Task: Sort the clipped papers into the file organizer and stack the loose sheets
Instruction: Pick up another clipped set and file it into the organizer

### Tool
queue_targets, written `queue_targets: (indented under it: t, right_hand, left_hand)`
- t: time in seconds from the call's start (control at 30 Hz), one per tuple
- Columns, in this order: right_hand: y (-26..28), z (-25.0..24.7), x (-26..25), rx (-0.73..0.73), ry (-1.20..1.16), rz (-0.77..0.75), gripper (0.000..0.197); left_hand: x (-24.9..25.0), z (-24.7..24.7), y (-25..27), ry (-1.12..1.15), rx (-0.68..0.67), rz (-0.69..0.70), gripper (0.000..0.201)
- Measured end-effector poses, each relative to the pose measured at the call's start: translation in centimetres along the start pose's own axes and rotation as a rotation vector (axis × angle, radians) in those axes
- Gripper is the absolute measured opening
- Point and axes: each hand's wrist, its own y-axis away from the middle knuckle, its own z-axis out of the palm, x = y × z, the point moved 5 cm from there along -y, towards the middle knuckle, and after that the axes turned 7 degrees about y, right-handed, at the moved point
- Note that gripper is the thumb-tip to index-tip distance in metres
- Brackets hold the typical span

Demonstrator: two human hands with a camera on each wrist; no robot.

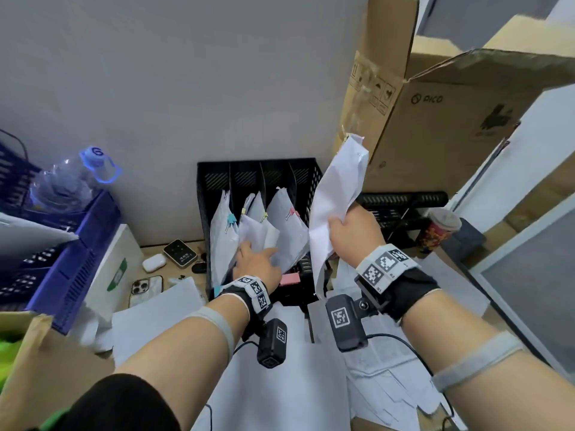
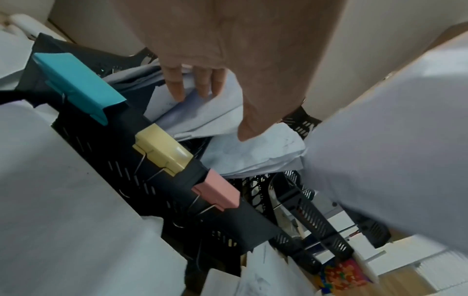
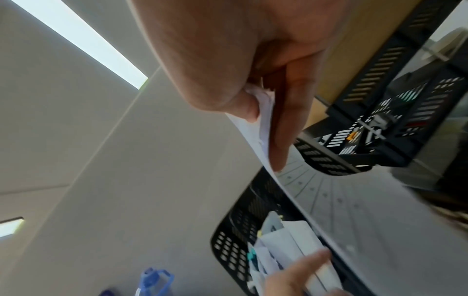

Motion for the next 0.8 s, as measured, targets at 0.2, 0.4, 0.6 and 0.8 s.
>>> queue_targets:
  t: [0.2, 0.4, 0.6, 0.8]
  right_hand:
    - [-1.1, 0.4, -2.1, -0.018, -0.191, -0.022, 0.028]
    - [-1.8, 3.0, -4.5, -0.200, -0.228, -0.070, 0.031]
    - [-2.7, 5.4, -7.2, -0.292, -0.357, -0.057, 0.026]
    - [-3.8, 6.5, -7.7, -0.176, -0.289, -0.034, 0.030]
  left_hand:
    - [-1.6, 0.2, -0.3, -0.234, -0.078, -0.098, 0.058]
    - [-2.9, -2.8, -0.4, -0.173, 0.138, -0.066, 0.061]
    - [-4.2, -4.1, -1.0, -0.087, 0.124, -0.014, 0.055]
    - [-3.7, -3.9, -1.2, -0.003, 0.012, 0.010, 0.050]
